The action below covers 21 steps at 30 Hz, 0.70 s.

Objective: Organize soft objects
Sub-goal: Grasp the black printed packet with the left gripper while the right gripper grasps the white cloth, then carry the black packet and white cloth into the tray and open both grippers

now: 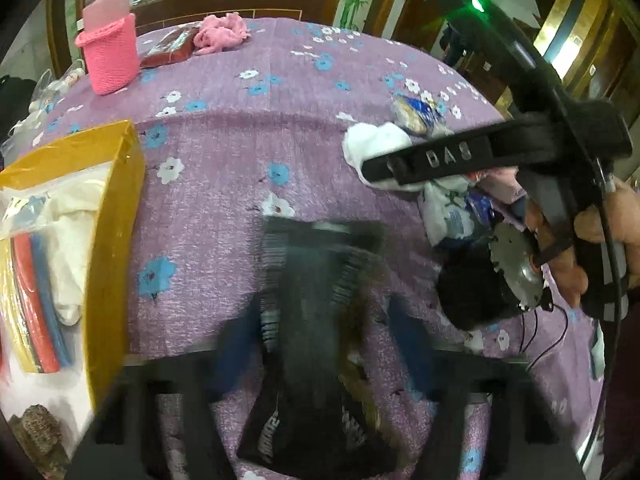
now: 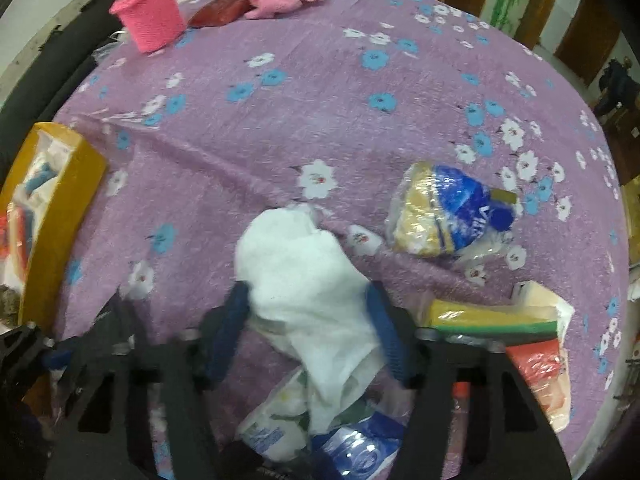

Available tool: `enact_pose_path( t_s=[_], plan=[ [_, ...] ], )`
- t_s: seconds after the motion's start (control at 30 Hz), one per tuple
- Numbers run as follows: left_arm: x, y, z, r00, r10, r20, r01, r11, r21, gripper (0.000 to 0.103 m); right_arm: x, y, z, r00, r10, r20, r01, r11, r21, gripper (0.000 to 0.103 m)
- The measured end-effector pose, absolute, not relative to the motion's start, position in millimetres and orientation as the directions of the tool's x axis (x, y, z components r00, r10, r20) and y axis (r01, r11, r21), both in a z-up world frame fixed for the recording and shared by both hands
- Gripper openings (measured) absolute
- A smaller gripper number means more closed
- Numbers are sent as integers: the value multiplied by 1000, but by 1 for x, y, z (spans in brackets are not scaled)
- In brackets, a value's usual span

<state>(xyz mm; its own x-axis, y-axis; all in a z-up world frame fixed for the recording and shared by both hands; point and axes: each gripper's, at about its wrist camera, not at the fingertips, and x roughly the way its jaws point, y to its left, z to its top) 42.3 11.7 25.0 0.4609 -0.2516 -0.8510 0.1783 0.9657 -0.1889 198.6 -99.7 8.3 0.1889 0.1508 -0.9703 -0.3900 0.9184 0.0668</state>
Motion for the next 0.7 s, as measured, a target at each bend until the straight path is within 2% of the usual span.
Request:
enact_pose_path(
  t_s=[0.03, 0.07, 0.33, 0.53, 0.7],
  plan=[
    [42, 13, 26, 465, -253, -848, 172, 966, -193, 42, 198, -100, 11, 181, 169, -969, -389, 917, 88, 20],
    [42, 16, 26, 464, -264, -845, 171, 963, -207, 42, 196, -100, 15, 190, 172, -967, -379, 921, 89, 15],
    [18, 27, 47, 522, -311, -794, 189, 950, -248, 42, 169, -111, 53, 299, 181, -937, -312, 946, 84, 13],
    [-16, 53, 72, 573, -322, -754, 176, 946, -271, 42, 134, -98, 101, 353, 262, -898, -312, 938, 151, 13],
    [-57, 100, 98, 639, -282, -715, 113, 954, -276, 42, 100, -60, 116, 329, 368, -870, -366, 899, 242, 13]
  ],
)
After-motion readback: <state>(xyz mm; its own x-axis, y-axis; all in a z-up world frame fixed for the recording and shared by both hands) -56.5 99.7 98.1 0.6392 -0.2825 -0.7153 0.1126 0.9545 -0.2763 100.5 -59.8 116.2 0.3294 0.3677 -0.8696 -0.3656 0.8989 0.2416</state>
